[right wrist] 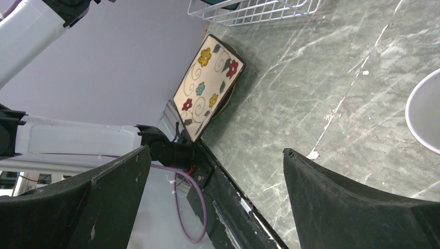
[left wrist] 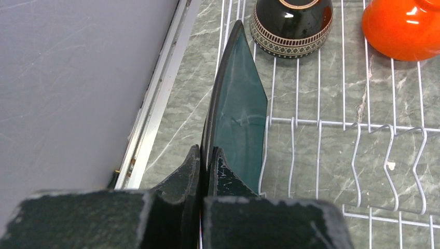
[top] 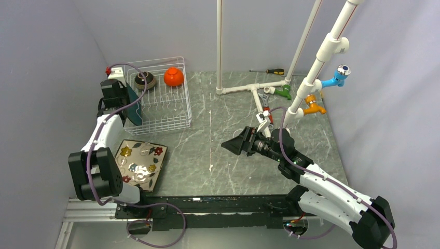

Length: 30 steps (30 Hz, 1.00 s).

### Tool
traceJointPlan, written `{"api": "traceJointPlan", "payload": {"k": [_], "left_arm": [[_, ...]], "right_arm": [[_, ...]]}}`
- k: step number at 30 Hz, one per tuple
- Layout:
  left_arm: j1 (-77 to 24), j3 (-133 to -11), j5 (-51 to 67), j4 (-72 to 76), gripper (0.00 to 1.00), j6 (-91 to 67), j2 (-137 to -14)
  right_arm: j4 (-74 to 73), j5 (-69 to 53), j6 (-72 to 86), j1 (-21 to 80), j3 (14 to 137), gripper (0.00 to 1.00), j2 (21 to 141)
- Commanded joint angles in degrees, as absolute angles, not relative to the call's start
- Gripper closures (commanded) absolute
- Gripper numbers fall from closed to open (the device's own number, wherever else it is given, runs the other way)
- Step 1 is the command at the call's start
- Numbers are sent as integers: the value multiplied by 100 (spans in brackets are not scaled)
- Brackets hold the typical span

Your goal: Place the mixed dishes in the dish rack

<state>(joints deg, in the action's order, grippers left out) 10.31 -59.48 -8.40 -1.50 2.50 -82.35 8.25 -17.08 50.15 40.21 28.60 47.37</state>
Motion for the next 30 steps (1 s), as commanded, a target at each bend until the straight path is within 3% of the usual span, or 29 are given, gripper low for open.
{"api": "traceJointPlan", "payload": {"k": [1, 27, 28, 30], "left_arm": [[1028, -5879, -789, 754, 100, 151, -8164], [1028, -5999, -1211, 278, 26, 347, -7879], [1024, -6020, -1290, 195, 22, 339, -7835], [1024, -6084, -1399, 22, 2, 275, -7706]], "right_arm": [[1103, -1784, 5053, 3996, 2865, 0, 4682], [1244, -1888, 5144, 3971, 2826, 0, 4729], [1248, -1889, 5142, 3966, 2822, 0, 4740], [1244, -1889, 5127, 3969, 2826, 1, 4759]]}}
